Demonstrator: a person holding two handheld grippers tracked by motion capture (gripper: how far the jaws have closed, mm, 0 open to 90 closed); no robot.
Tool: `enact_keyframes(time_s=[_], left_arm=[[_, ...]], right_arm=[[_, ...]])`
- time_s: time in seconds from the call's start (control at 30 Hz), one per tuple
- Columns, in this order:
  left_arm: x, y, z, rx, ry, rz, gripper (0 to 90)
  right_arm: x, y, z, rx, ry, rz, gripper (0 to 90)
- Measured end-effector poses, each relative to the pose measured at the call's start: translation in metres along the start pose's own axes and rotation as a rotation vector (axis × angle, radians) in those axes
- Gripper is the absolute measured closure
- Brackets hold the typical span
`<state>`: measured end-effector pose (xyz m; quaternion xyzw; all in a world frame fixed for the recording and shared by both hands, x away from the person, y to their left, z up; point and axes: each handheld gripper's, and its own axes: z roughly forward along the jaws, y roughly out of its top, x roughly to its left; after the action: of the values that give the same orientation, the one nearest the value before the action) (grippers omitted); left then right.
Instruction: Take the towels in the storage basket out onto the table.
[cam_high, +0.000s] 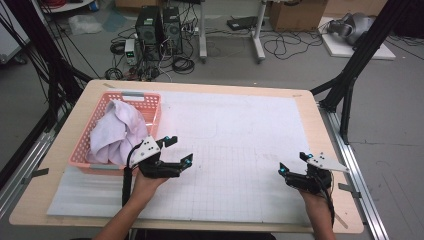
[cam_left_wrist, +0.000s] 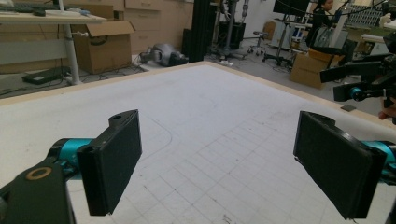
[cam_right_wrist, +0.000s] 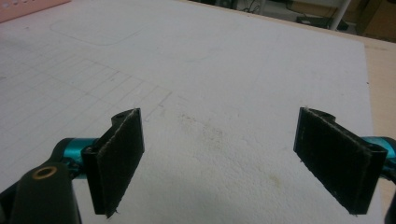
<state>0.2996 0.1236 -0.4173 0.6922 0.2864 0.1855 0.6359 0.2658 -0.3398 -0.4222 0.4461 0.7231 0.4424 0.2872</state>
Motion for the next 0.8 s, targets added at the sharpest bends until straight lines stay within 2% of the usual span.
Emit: enact_keyframes(time_s=[0.3, 0.57, 0.6, 0.8], left_arm=[[0.003, -0.001, 0.001, -0.004, -0.006, -0.016, 15.6], [0.002, 0.002, -0.004, -0.017, -0.025, -0.035, 15.5], [0.002, 0.002, -0.005, -0.013, -0.028, -0.028, 15.5], [0.002, 0.006, -0.009, -0.023, -0.015, -0.032, 15.5]], right_arm=[[-0.002, -0.002, 0.003, -0.004, 0.017, 0.017, 14.7], [0.007, -0.001, -0.01, -0.014, 0.006, 0.007, 14.8], [0.008, -0.002, -0.012, -0.016, 0.003, 0.012, 14.8], [0.006, -0.003, -0.011, -0.017, 0.009, 0.022, 14.7]])
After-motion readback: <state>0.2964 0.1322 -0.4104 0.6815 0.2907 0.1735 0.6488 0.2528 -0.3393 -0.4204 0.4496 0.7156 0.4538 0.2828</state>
